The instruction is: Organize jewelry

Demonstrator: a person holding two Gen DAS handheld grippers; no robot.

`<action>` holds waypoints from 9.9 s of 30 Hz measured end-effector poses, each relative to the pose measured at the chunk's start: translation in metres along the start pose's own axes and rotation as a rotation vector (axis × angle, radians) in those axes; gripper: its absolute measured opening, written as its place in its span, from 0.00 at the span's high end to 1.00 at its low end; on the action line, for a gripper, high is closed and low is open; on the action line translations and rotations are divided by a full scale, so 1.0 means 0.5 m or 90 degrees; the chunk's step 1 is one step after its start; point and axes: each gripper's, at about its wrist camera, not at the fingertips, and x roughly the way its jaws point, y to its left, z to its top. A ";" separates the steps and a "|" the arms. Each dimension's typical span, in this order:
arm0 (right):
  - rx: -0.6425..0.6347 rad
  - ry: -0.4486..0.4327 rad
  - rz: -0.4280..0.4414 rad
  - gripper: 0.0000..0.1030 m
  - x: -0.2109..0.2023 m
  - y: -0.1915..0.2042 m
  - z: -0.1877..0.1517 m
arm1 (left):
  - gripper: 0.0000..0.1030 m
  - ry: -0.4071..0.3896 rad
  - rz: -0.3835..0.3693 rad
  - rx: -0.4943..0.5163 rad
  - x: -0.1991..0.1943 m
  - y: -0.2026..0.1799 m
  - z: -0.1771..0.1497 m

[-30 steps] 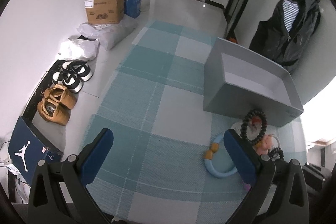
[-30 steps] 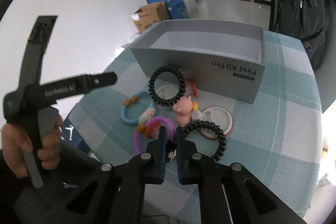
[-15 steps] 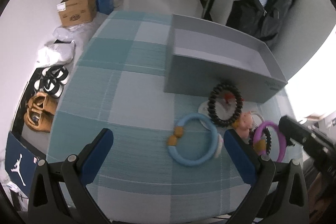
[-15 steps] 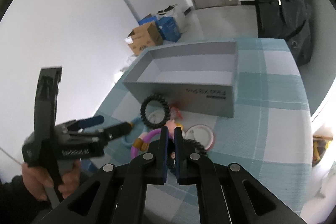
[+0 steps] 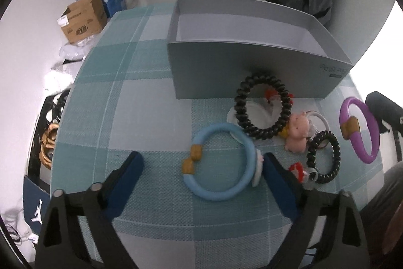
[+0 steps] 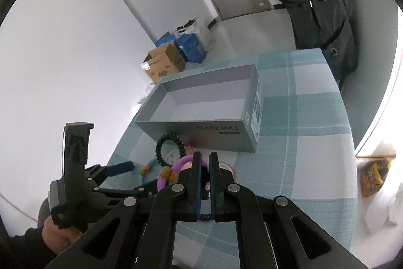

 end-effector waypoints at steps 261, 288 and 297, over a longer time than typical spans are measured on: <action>0.003 0.061 -0.019 0.58 0.107 0.025 0.187 | 0.77 -0.045 -0.294 -0.139 -0.004 0.041 0.213; -0.030 0.029 -0.035 0.21 0.066 0.020 0.177 | 0.32 -0.043 -0.341 -0.199 -0.025 0.082 0.195; -0.060 0.008 -0.034 0.15 0.040 0.028 0.163 | 0.32 -0.087 -0.237 -0.097 -0.074 0.058 0.160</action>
